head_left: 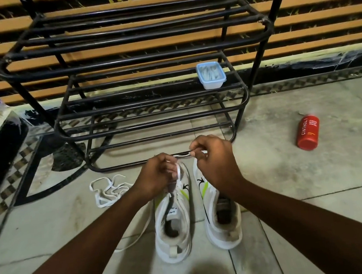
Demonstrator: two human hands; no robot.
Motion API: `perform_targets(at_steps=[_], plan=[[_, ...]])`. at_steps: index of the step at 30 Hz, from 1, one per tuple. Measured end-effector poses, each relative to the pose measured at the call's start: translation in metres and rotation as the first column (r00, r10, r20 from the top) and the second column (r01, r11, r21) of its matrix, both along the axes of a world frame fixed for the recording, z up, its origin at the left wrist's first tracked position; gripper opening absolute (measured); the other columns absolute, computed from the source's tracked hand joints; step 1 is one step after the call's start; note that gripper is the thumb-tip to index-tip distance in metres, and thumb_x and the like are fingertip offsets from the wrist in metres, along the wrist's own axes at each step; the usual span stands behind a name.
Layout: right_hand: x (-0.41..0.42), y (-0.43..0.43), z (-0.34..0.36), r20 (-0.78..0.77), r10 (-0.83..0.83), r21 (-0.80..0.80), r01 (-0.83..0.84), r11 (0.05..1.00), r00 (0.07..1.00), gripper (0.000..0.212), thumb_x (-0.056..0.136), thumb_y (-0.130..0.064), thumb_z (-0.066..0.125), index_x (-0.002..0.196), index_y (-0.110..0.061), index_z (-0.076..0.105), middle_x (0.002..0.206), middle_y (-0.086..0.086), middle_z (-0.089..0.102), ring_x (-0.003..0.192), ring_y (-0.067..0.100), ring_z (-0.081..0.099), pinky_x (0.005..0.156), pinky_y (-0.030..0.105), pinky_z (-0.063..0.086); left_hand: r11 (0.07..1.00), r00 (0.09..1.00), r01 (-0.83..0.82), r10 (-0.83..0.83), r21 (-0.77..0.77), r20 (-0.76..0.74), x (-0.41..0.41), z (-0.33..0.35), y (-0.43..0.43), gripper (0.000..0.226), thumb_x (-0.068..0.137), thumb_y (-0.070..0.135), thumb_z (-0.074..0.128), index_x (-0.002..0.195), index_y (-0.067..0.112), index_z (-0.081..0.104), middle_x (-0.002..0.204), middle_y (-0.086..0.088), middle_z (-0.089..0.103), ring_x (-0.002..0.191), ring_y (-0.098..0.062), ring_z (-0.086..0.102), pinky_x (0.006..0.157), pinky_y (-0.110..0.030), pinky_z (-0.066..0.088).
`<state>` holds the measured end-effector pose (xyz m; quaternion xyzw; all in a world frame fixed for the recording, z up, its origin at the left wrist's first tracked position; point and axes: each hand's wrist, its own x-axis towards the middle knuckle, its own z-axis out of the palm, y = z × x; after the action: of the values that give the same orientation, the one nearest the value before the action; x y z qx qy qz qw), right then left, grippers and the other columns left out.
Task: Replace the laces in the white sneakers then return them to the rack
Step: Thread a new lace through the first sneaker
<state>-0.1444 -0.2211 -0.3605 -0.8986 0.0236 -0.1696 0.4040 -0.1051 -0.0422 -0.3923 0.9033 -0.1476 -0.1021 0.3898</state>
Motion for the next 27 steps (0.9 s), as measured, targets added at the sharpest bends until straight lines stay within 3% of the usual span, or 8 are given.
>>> perform_targets(at_steps=[2,7,12,14,16,21,24,27], plan=[[-0.005,0.003,-0.006,-0.025,0.027,0.062,-0.025,0.998,0.999,0.023,0.084,0.005,0.061,0.081,-0.017,0.069,0.076,-0.003,0.069,0.077,0.014,0.068,0.074,0.035,0.056,0.998,0.999,-0.039,0.040,-0.047,0.014,-0.002,0.001,0.001,0.032,0.090,-0.030,0.042,0.107,-0.008,0.058,0.076,-0.016,0.052,0.071,-0.020,0.052,0.065,-0.029,0.044],[-0.010,0.015,-0.023,-0.102,0.058,0.273,-0.028,0.962,0.993,0.028,0.082,0.013,0.051,0.079,-0.007,0.071,0.064,-0.002,0.068,0.062,0.010,0.069,0.067,0.027,0.060,0.974,0.972,-0.228,0.228,0.007,-0.066,-0.029,-0.001,0.016,0.029,0.072,0.001,0.075,0.089,0.023,0.066,0.088,-0.001,0.073,0.078,-0.018,0.069,0.075,-0.030,0.057],[-0.005,0.030,-0.034,-0.264,0.115,0.291,-0.034,0.956,0.958,0.019,0.087,0.011,0.057,0.090,-0.002,0.070,0.078,0.012,0.070,0.068,0.020,0.070,0.065,0.029,0.061,0.969,0.948,-0.244,0.230,-0.038,-0.222,-0.054,-0.006,0.026,0.050,0.049,0.033,0.077,0.098,0.027,0.068,0.099,-0.005,0.066,0.086,-0.019,0.064,0.079,-0.035,0.056],[-0.004,0.041,-0.035,-0.276,0.113,0.341,-0.012,0.940,0.954,0.021,0.087,0.017,0.051,0.085,0.003,0.067,0.070,0.016,0.063,0.057,0.017,0.064,0.058,0.026,0.059,0.975,0.961,-0.219,0.220,0.025,-0.166,-0.053,-0.009,0.027,0.050,0.054,0.029,0.084,0.099,0.017,0.068,0.096,-0.005,0.066,0.089,-0.023,0.063,0.081,-0.037,0.054],[-0.002,0.047,-0.037,-0.281,0.107,0.345,-0.003,0.939,0.954,0.025,0.084,0.021,0.049,0.078,0.003,0.065,0.060,0.013,0.055,0.054,0.022,0.063,0.060,0.035,0.061,0.969,0.958,-0.245,0.248,0.039,-0.143,-0.051,-0.010,0.025,0.038,0.063,0.023,0.083,0.096,0.012,0.069,0.092,-0.003,0.069,0.088,-0.022,0.065,0.080,-0.035,0.054],[-0.001,0.054,-0.041,-0.315,0.077,0.170,-0.024,0.985,0.946,0.026,0.082,0.009,0.057,0.074,-0.014,0.068,0.067,0.003,0.067,0.070,0.020,0.073,0.072,0.036,0.061,0.931,0.917,-0.363,0.349,-0.040,-0.193,-0.047,-0.026,0.027,0.013,0.083,0.012,0.075,0.095,0.014,0.076,0.089,0.001,0.076,0.085,-0.017,0.071,0.081,-0.028,0.055],[-0.002,0.058,-0.044,-0.335,0.028,-0.019,-0.037,0.999,0.942,0.015,0.081,-0.006,0.066,0.079,-0.020,0.071,0.075,-0.003,0.072,0.079,0.018,0.069,0.079,0.035,0.057,0.889,0.870,-0.442,0.394,-0.117,-0.297,-0.045,-0.038,0.031,0.009,0.087,0.012,0.074,0.095,0.012,0.077,0.091,-0.007,0.077,0.089,-0.025,0.073,0.086,-0.037,0.058],[-0.003,0.061,-0.047,-0.381,0.037,0.012,-0.035,0.999,0.924,0.011,0.081,-0.011,0.070,0.077,-0.021,0.072,0.077,-0.001,0.074,0.084,0.021,0.069,0.080,0.036,0.057,0.851,0.841,-0.485,0.392,-0.199,-0.372,-0.046,-0.043,0.035,0.006,0.090,0.009,0.073,0.093,0.011,0.078,0.091,-0.017,0.077,0.084,-0.030,0.072,0.084,-0.042,0.057]])
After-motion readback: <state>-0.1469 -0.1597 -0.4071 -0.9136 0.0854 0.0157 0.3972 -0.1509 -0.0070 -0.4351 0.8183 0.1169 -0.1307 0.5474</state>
